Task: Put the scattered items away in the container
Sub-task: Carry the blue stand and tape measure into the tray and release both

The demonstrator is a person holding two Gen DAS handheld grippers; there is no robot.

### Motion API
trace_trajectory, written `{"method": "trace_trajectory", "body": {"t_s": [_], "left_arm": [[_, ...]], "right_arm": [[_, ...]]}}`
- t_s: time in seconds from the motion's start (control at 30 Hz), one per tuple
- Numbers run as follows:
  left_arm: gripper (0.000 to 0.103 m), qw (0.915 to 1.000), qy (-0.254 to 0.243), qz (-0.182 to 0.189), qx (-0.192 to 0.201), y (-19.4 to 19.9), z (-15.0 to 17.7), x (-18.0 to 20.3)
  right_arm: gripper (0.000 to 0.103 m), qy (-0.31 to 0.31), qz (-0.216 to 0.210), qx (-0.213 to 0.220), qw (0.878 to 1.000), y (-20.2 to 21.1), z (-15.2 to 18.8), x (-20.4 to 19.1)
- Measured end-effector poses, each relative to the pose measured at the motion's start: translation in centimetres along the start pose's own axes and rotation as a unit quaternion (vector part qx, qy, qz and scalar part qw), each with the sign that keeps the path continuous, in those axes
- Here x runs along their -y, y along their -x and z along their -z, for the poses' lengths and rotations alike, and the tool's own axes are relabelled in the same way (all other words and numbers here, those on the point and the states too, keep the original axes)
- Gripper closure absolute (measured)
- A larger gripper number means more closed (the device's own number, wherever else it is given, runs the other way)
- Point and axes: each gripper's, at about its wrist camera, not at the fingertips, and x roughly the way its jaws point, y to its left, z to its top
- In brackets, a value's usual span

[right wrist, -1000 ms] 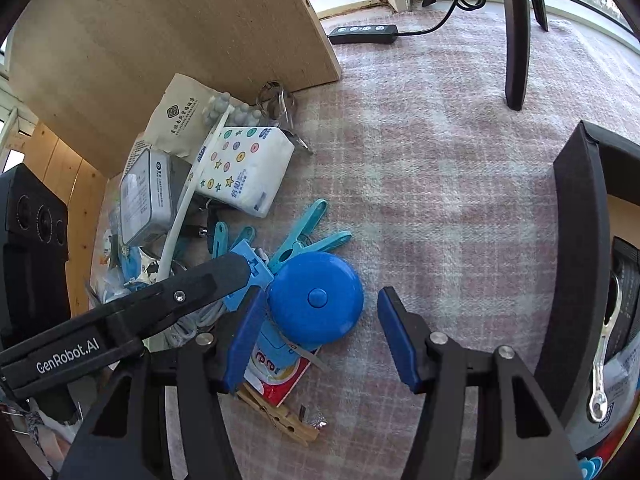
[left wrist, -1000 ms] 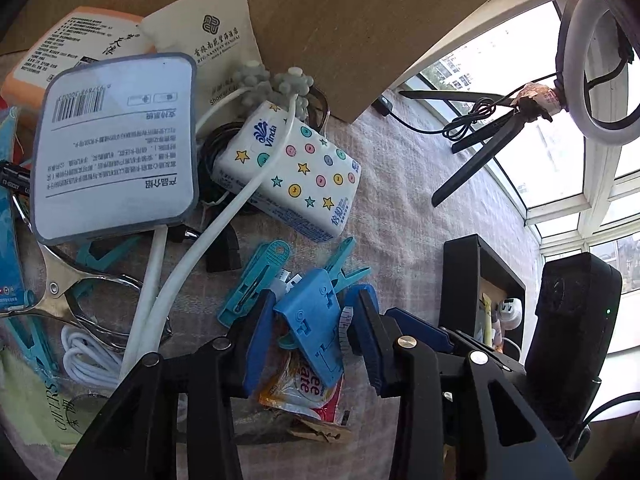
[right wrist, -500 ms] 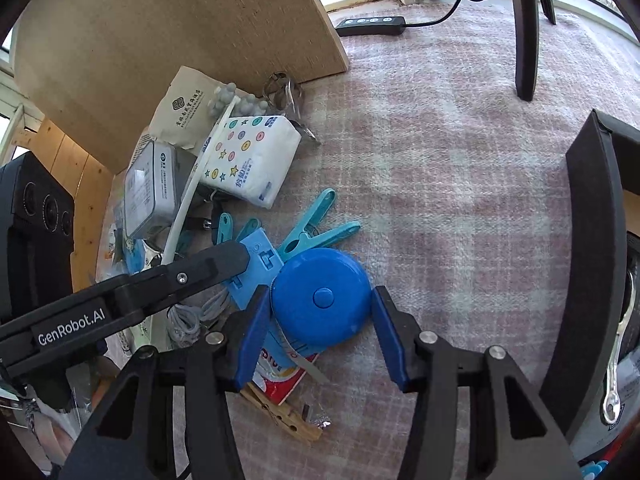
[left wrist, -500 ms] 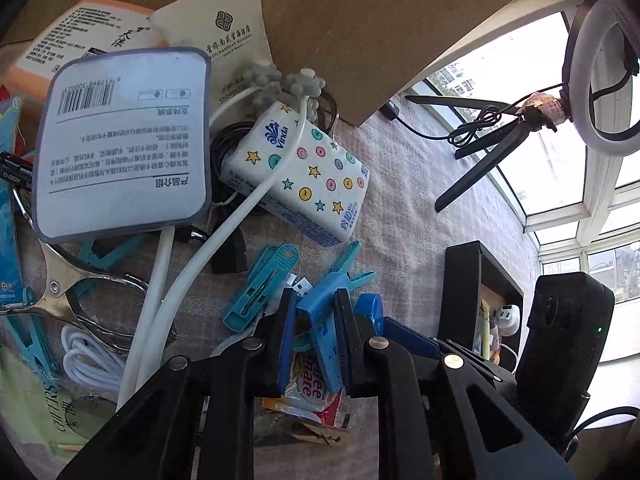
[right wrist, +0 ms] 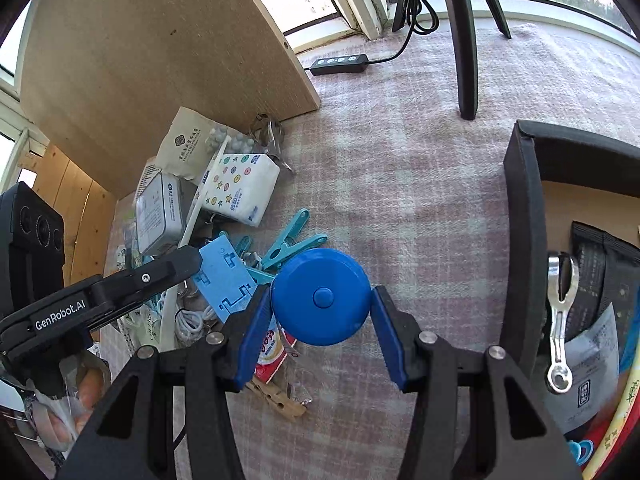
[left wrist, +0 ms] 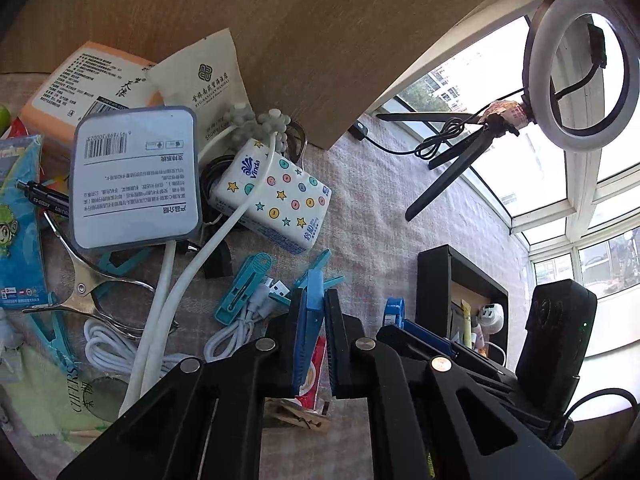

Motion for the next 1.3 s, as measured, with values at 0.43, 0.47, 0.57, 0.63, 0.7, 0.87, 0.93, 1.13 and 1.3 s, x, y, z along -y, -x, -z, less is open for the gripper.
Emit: {"method": "trace_trajectory", "body": {"t_s": [0.43,0.47,0.57,0.63,0.7,0.87,0.93,1.13,1.3], "left_arm": [[0.098,0.9987,-0.041,0.020,0.021,3.0,1.2,4.4],[0.098,0.9985,-0.044,0.025,0.019,3.1,1.3,4.8],[0.098,0.9973,-0.061,0.039,0.014,3.5,1.9,6.7],[0.098,0.9959,-0.077,0.047,0.010,3.6,2.4,8.2],[0.098,0.9940,-0.093,0.057,0.003,3.3,3.0,10.0],[0.098,0.9879,-0.135,0.074,-0.022,1.7,4.8,14.4],[0.098,0.9841,-0.155,0.079,-0.034,1.0,5.8,16.3],[0.098,0.9721,-0.208,0.092,-0.058,-1.0,8.5,21.8],[0.072,0.9656,-0.235,0.089,-0.067,-1.9,10.0,25.1]], "right_arm": [[0.053,0.005,0.038,0.055,0.998,7.3,1.8,1.8],[0.053,0.000,0.037,0.060,0.998,8.0,2.0,2.2],[0.053,-0.011,0.043,0.076,0.996,10.2,2.4,3.3],[0.053,-0.019,0.054,0.088,0.994,11.6,2.7,4.3],[0.053,-0.028,0.066,0.097,0.993,13.0,3.2,5.5],[0.053,-0.059,0.105,0.116,0.986,16.4,4.8,9.3],[0.053,-0.072,0.125,0.123,0.982,17.6,5.4,10.9],[0.053,-0.112,0.176,0.144,0.967,21.2,7.5,15.7],[0.049,-0.142,0.202,0.149,0.958,23.2,8.8,18.5]]}}
